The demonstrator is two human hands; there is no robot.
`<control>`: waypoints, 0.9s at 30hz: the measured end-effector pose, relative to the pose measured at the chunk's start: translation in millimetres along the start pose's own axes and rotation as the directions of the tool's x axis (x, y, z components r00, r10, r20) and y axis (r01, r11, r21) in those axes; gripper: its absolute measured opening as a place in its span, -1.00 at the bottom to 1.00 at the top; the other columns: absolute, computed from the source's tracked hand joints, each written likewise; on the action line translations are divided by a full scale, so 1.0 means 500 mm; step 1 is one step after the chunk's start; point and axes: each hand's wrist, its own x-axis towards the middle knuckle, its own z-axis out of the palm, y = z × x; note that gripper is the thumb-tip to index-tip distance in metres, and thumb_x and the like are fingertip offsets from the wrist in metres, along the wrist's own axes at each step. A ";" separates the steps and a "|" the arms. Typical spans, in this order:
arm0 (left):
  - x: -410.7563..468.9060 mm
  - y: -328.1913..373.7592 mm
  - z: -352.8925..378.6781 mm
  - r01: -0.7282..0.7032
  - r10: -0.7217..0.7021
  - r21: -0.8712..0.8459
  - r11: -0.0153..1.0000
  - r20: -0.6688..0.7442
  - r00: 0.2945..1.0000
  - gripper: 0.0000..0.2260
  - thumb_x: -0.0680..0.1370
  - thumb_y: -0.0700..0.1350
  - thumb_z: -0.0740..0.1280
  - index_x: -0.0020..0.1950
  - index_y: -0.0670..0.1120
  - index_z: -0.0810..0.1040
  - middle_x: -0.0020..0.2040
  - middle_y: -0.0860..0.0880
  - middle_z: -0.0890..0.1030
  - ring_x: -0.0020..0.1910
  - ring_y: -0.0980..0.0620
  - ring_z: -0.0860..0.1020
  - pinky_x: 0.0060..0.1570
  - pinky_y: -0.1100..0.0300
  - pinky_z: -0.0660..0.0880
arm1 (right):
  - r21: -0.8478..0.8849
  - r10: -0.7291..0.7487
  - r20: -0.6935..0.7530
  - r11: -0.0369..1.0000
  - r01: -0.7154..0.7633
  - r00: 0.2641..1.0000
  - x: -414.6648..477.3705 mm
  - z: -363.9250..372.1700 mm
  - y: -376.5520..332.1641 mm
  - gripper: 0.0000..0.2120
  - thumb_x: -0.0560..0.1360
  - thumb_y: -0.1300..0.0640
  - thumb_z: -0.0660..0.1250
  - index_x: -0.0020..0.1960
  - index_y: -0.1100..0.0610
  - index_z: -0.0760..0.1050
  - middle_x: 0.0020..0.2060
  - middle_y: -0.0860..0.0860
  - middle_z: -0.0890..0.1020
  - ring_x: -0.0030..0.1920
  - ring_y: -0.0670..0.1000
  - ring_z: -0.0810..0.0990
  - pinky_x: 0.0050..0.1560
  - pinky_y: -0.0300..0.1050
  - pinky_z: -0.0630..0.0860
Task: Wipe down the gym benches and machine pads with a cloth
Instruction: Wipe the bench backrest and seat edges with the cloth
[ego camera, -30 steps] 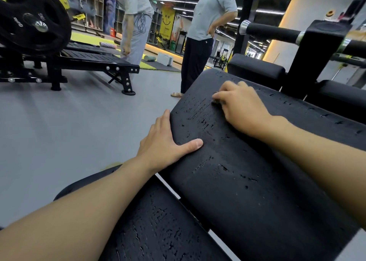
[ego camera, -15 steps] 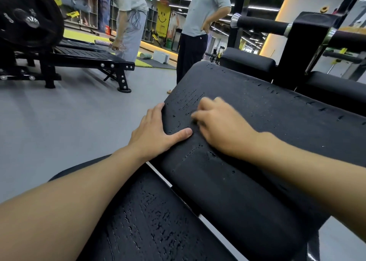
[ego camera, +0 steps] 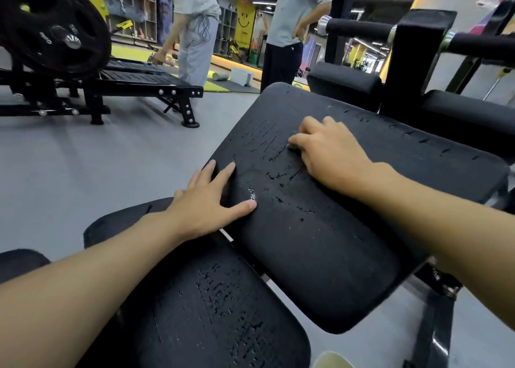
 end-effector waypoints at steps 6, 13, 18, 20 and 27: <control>-0.031 -0.017 -0.012 -0.021 0.013 0.060 0.998 0.137 0.991 0.18 0.15 0.60 0.30 0.61 0.24 -0.18 0.64 0.04 -0.21 0.62 0.02 -0.17 0.56 -0.10 -0.05 | 0.064 -0.211 0.146 0.977 0.204 0.967 -0.053 0.002 -0.079 -0.81 0.54 0.13 0.23 0.10 0.07 0.57 0.01 0.05 0.51 -0.22 0.09 0.32 -0.26 -0.04 0.30; -0.024 -0.026 -0.005 -0.044 0.020 0.115 0.992 0.201 0.979 0.36 -0.07 0.70 0.19 0.57 0.25 -0.34 0.61 0.03 -0.33 0.60 -0.04 -0.29 0.55 -0.12 -0.16 | 0.026 0.032 0.085 0.999 -0.034 0.996 -0.039 -0.016 -0.059 -0.78 0.54 0.21 0.20 0.09 0.09 0.57 0.02 0.05 0.46 -0.10 0.15 0.41 -0.17 -0.01 0.32; -0.022 -0.028 -0.002 -0.051 0.032 0.098 0.994 0.183 0.983 0.34 -0.04 0.70 0.21 0.57 0.26 -0.33 0.61 0.04 -0.34 0.59 -0.01 -0.30 0.55 -0.10 -0.17 | 0.076 -0.120 0.093 0.991 0.113 0.988 -0.073 -0.030 -0.027 -0.75 0.56 0.14 0.12 0.09 0.07 0.55 -0.09 0.04 0.54 -0.22 0.15 0.42 -0.26 0.02 0.40; -0.022 -0.026 -0.003 -0.053 0.034 0.102 0.993 0.176 0.984 0.30 0.04 0.65 0.28 0.58 0.25 -0.32 0.61 0.05 -0.34 0.59 0.00 -0.30 0.54 -0.09 -0.17 | 0.026 0.079 -0.009 0.997 -0.079 0.997 -0.065 -0.026 0.012 -0.75 0.54 0.22 0.16 0.07 0.13 0.59 -0.07 0.09 0.56 -0.19 0.20 0.43 -0.23 0.07 0.42; -0.028 -0.023 -0.006 -0.063 0.041 0.120 0.991 0.173 0.984 0.27 0.08 0.64 0.27 0.58 0.23 -0.33 0.61 0.03 -0.33 0.60 -0.04 -0.29 0.52 -0.12 -0.15 | 0.145 -0.145 0.095 0.981 0.131 0.985 -0.112 -0.030 -0.046 -0.77 0.48 0.27 0.36 0.07 0.03 0.64 -0.06 0.03 0.58 -0.22 0.15 0.44 -0.24 0.04 0.47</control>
